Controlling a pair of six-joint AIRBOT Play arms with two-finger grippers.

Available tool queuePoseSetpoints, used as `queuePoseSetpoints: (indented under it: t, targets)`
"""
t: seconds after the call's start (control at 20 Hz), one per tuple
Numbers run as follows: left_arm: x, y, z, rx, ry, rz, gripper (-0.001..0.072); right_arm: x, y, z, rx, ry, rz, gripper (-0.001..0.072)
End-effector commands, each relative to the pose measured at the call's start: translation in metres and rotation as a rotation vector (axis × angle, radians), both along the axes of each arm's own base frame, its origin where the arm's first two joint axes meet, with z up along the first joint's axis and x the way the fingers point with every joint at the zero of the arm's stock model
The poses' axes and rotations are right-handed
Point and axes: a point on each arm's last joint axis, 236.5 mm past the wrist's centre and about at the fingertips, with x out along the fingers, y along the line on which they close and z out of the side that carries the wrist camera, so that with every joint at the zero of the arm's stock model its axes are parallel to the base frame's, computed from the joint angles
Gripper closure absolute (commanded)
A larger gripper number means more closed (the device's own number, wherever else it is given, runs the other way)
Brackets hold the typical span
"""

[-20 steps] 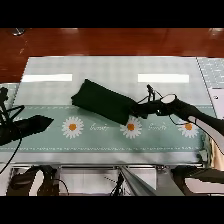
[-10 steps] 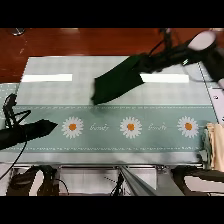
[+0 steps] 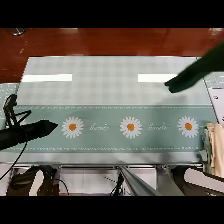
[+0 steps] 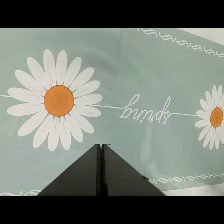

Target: Fold the shirts.

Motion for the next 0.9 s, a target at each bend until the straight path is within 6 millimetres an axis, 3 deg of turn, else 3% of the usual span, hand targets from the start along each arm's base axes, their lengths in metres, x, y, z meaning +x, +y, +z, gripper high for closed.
queuePoseSetpoints:
  t: [0.0, 0.15, 0.25, 0.45, 0.55, 0.6, 0.65, 0.7, 0.75, 0.85]
  targets:
    - [0.0, 0.0, 0.0, -0.001, 0.001, 0.0, 0.0682, -0.078, -0.083, 0.002, -0.046, 0.118, -0.31, 0.0687]
    - [0.0, -0.002, 0.001, -0.009, -0.001, -0.001, 0.0682, -0.145, -0.124, -0.007, -0.103, 0.182, -0.557, 0.0686]
    - [0.001, -0.004, 0.003, -0.022, -0.005, -0.001, 0.0682, -0.196, -0.138, -0.018, -0.145, 0.245, -0.716, 0.0686]
    - [0.003, -0.003, 0.003, -0.002, -0.029, -0.023, 0.0682, -0.299, -0.138, -0.053, -0.238, 0.439, -0.997, 0.0685]
    - [0.003, -0.003, 0.003, -0.002, -0.03, -0.023, 0.0681, -0.319, -0.123, -0.073, -0.228, 0.489, -1.038, 0.0653]
    - [0.004, -0.003, 0.004, -0.002, -0.034, -0.02, 0.0682, -0.33, -0.12, -0.079, -0.237, 0.522, -1.077, 0.0433]
    - [0.005, -0.002, 0.004, -0.001, -0.036, -0.019, 0.0682, -0.342, -0.12, -0.082, -0.249, 0.555, -1.122, 0.0127]
    - [0.006, -0.002, 0.005, 0.0, -0.042, -0.015, 0.0682, -0.344, -0.121, -0.083, -0.253, 0.564, -1.132, 0.0083]
    - [0.01, 0.0, 0.006, 0.003, -0.056, -0.005, 0.0682, -0.339, -0.124, -0.084, -0.244, 0.552, -1.118, 0.0083]
    - [0.022, 0.002, 0.015, -0.008, -0.11, 0.029, 0.0682, -0.312, -0.133, -0.085, -0.212, 0.475, -1.066, 0.0084]
